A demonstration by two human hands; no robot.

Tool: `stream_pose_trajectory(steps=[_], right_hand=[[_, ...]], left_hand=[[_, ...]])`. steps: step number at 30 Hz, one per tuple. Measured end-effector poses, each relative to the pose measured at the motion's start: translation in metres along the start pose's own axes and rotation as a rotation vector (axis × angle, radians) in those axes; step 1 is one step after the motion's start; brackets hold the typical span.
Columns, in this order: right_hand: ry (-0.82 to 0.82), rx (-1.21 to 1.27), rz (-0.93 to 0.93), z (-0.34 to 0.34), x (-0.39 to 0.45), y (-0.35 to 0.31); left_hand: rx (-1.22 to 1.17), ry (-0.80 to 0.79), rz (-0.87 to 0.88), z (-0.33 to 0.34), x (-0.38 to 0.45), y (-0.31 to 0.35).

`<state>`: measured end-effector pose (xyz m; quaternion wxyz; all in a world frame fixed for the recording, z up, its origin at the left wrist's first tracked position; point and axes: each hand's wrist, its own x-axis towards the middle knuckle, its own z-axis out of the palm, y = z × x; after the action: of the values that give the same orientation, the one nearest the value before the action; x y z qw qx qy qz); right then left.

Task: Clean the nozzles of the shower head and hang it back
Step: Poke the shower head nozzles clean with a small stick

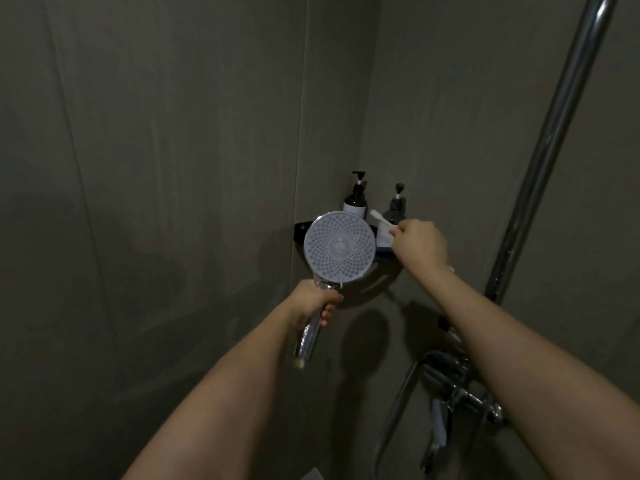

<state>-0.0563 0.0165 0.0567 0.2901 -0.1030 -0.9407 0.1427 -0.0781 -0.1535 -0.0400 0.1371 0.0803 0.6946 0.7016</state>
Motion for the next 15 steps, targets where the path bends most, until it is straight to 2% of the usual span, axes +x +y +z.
stream_pose_trajectory(steps=[3, 5, 7, 9, 11, 12, 13, 15], right_hand=[[-0.03, -0.029, -0.253, -0.001, -0.011, -0.015], [-0.166, -0.038, -0.419, 0.002, -0.026, -0.03], [-0.289, -0.061, -0.475, 0.006, -0.028, -0.036], [-0.273, -0.024, -0.322, 0.008, -0.019, -0.03], [-0.134, 0.161, -0.016, 0.001, -0.003, -0.014], [-0.051, 0.229, 0.069, -0.005, 0.001, -0.008], [-0.003, 0.246, 0.067, -0.009, 0.001, -0.004], [-0.039, 0.228, -0.098, -0.013, -0.011, -0.013]], left_hand=[[0.001, -0.014, -0.003, -0.001, 0.002, -0.001], [0.013, -0.031, -0.007, 0.001, 0.002, 0.0], [0.026, -0.039, -0.004, 0.004, 0.002, 0.002], [0.03, -0.042, -0.001, 0.004, 0.001, 0.004], [0.033, -0.041, 0.004, 0.003, 0.0, 0.003], [0.033, -0.042, 0.008, 0.001, -0.001, 0.003], [0.03, -0.043, 0.01, 0.0, -0.002, 0.001], [0.022, -0.04, 0.005, -0.001, -0.002, -0.001]])
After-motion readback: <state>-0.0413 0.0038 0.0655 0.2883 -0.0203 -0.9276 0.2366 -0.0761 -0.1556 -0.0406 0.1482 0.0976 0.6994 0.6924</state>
